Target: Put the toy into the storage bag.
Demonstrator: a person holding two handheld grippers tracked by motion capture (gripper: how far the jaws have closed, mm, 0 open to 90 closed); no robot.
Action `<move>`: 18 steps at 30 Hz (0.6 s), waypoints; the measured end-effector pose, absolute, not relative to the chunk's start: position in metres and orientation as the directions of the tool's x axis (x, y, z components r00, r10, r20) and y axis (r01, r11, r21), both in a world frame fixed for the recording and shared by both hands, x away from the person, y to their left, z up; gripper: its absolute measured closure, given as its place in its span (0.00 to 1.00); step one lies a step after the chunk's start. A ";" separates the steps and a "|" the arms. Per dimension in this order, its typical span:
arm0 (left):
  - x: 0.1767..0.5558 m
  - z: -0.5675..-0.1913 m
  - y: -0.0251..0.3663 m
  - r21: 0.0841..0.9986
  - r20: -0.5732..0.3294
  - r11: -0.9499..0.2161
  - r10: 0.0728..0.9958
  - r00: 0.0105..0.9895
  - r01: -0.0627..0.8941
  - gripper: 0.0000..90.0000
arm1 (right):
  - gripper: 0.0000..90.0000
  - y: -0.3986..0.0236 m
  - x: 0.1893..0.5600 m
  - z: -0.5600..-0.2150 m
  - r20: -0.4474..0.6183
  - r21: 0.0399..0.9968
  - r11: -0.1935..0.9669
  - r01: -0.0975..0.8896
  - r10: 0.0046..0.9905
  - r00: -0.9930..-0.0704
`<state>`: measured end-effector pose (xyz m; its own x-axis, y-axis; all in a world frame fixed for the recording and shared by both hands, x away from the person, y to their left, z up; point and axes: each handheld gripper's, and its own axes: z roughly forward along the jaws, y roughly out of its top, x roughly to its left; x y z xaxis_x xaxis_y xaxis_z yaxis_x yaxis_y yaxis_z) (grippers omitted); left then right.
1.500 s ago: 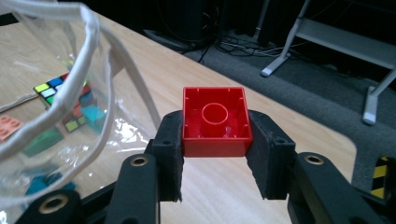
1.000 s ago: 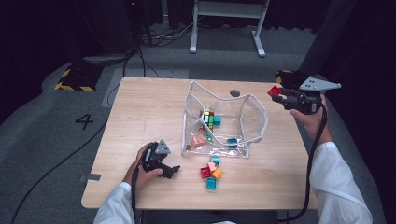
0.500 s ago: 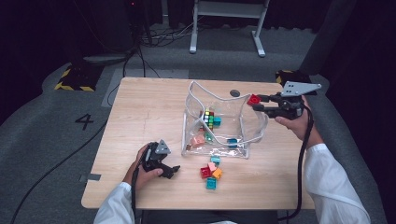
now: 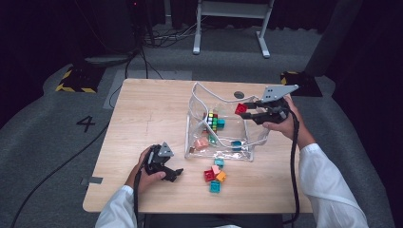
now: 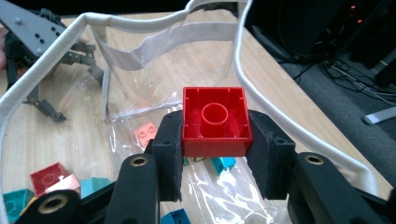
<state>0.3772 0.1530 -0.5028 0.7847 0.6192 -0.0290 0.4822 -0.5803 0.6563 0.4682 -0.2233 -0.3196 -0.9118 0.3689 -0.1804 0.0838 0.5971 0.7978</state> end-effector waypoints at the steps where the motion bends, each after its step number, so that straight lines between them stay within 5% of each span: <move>1: 0.377 -0.502 0.153 0.653 -0.026 -0.580 0.626 0.779 0.487 0.05 | 0.66 -0.221 0.469 -0.320 -0.183 0.791 0.606 0.083 0.364 -0.913; 18: 0.377 -0.503 0.153 0.657 -0.026 -0.581 0.620 0.784 0.481 0.05 | 0.65 -0.201 0.488 -0.340 -0.217 0.600 0.789 0.131 0.319 -0.923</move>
